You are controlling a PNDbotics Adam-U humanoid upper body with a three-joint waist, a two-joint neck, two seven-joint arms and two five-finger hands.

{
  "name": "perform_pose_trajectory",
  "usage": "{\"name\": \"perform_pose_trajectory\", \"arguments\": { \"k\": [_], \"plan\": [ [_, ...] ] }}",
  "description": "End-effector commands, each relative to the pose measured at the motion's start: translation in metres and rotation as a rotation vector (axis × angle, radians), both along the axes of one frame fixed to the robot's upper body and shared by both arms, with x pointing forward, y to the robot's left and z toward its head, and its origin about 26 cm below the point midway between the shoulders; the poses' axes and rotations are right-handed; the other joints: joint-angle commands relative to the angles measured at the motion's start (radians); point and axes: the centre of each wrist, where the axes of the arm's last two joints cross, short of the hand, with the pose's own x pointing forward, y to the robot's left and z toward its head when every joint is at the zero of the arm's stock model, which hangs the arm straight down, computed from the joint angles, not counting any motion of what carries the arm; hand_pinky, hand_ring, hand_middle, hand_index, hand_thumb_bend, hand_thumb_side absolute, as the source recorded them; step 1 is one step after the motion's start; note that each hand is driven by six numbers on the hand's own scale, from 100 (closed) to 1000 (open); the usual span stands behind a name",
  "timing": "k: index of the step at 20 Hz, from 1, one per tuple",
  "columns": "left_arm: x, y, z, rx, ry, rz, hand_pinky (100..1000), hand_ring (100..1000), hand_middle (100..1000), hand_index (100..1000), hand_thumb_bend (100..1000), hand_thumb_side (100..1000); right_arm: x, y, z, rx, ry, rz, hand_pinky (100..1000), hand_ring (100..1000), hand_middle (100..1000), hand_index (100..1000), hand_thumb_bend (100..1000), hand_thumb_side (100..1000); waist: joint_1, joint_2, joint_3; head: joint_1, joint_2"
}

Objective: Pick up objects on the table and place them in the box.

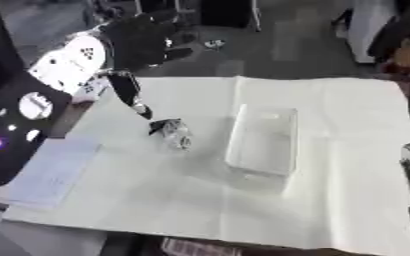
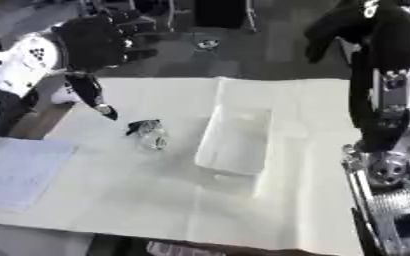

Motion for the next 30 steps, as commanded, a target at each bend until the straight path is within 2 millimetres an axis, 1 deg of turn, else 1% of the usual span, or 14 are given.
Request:
{"name": "perform_pose_trajectory", "arguments": {
  "k": [1, 2, 3, 4, 5, 7, 13, 15, 19, 20, 25, 30],
  "plan": [
    [0.009, 0.014, 0.007, 0.094, -0.002, 0.007, 1000, 1000, 1000, 1000, 842, 890, -0.003, 0.000, 0.004, 0.001, -0.016, 0.011, 328, 297, 360, 495, 433, 1000, 0.000, -0.015, -0.001, 0.016, -0.011],
    [0.012, 0.016, 0.005, 0.118, 0.028, 0.007, 1000, 1000, 1000, 1000, 847, 874, -0.003, 0.001, 0.004, 0.001, -0.016, 0.012, 329, 297, 360, 496, 432, 1000, -0.001, -0.015, -0.002, 0.017, -0.013],
    [0.017, 0.021, -0.002, 0.139, 0.096, 0.014, 1000, 1000, 1000, 1000, 788, 846, -0.003, 0.001, 0.004, 0.001, -0.016, 0.013, 329, 296, 360, 496, 433, 1000, -0.001, -0.014, -0.002, 0.018, -0.015],
    [0.022, 0.028, -0.008, 0.145, 0.189, 0.015, 1000, 1000, 1000, 1000, 756, 828, -0.003, 0.001, 0.004, 0.001, -0.015, 0.013, 329, 296, 360, 496, 433, 1000, -0.001, -0.014, -0.003, 0.020, -0.016],
    [0.026, 0.034, -0.011, 0.155, 0.261, 0.019, 1000, 1000, 1000, 1000, 766, 835, -0.003, 0.001, 0.004, 0.001, -0.015, 0.014, 329, 296, 360, 496, 433, 1000, -0.001, -0.014, -0.004, 0.023, -0.017],
    [0.029, 0.038, -0.015, 0.184, 0.319, 0.040, 1000, 1000, 1000, 1000, 771, 838, -0.003, 0.001, 0.004, 0.002, -0.016, 0.015, 328, 296, 360, 496, 432, 1000, -0.001, -0.012, -0.005, 0.025, -0.019],
    [0.032, 0.043, -0.022, 0.248, 0.341, 0.098, 1000, 1000, 1000, 1000, 824, 880, -0.003, 0.002, 0.004, 0.002, -0.017, 0.018, 328, 296, 360, 496, 433, 1000, -0.001, -0.011, -0.007, 0.028, -0.018],
    [0.034, 0.045, -0.026, 0.259, 0.350, 0.114, 1000, 1000, 1000, 1000, 898, 956, -0.003, 0.002, 0.004, 0.001, -0.017, 0.018, 328, 296, 360, 496, 433, 1000, -0.001, -0.010, -0.008, 0.028, -0.018],
    [0.038, 0.042, -0.033, 0.264, 0.367, 0.103, 1000, 1000, 1000, 1000, 906, 970, -0.003, 0.002, 0.005, 0.001, -0.019, 0.020, 328, 296, 360, 496, 433, 1000, -0.002, -0.009, -0.009, 0.027, -0.021],
    [0.039, 0.041, -0.033, 0.262, 0.365, 0.090, 1000, 1000, 1000, 1000, 870, 937, -0.003, 0.002, 0.005, 0.002, -0.020, 0.021, 328, 296, 360, 496, 433, 1000, -0.002, -0.009, -0.010, 0.027, -0.021],
    [0.040, 0.024, -0.028, 0.246, 0.328, -0.036, 1000, 1000, 1000, 1000, 838, 893, -0.003, 0.004, 0.006, 0.005, -0.025, 0.029, 328, 296, 360, 496, 433, 1000, -0.004, -0.004, -0.016, 0.027, -0.026],
    [0.043, 0.018, -0.028, 0.232, 0.296, -0.108, 1000, 1000, 1000, 1000, 778, 849, -0.003, 0.007, 0.008, 0.013, -0.034, 0.043, 327, 296, 360, 496, 431, 1000, -0.002, 0.003, -0.027, 0.035, -0.031]
  ]
}}
